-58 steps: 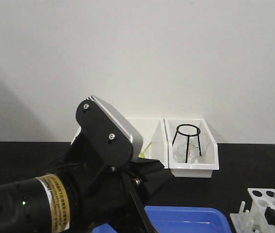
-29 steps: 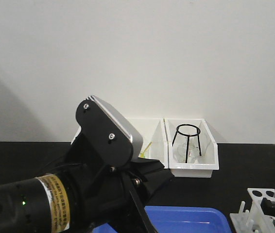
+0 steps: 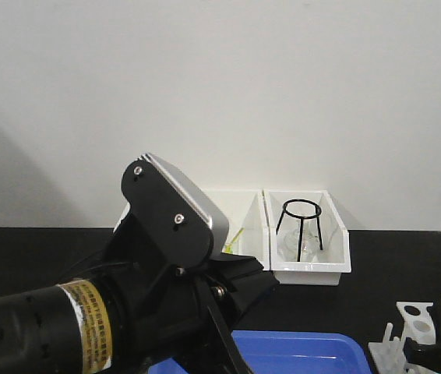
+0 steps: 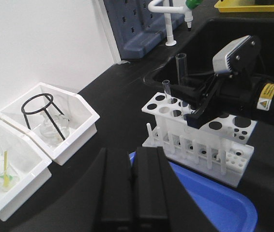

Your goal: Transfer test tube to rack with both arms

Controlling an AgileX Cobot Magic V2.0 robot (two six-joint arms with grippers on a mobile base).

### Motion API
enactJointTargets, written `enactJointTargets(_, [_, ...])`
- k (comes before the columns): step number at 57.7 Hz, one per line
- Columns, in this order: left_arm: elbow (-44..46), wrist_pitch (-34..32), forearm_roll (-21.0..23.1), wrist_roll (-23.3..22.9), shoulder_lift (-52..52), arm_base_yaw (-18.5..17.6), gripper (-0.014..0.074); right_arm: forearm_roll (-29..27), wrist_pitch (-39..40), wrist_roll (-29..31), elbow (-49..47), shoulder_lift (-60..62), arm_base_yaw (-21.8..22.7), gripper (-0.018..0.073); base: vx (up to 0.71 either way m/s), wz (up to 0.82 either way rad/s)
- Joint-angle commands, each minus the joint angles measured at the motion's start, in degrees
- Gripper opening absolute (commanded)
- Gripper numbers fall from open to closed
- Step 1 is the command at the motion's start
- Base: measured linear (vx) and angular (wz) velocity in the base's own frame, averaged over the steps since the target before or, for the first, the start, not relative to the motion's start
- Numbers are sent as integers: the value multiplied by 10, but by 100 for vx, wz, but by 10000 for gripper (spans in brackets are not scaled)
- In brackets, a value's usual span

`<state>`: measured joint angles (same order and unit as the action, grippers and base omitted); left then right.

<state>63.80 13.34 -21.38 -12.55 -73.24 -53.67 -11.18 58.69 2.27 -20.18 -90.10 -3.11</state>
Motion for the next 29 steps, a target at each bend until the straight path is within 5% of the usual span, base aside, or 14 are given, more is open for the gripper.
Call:
enactJointTargets(1, [16, -46, 1, -6, 15, 1, -6, 8, 60, -5, -11, -9, 4, -6, 0, 0])
enactJointTargets(29, [16, -46, 1, -3, 15, 1, -6, 9, 77, -12, -11, -55, 4, 68, 0, 0])
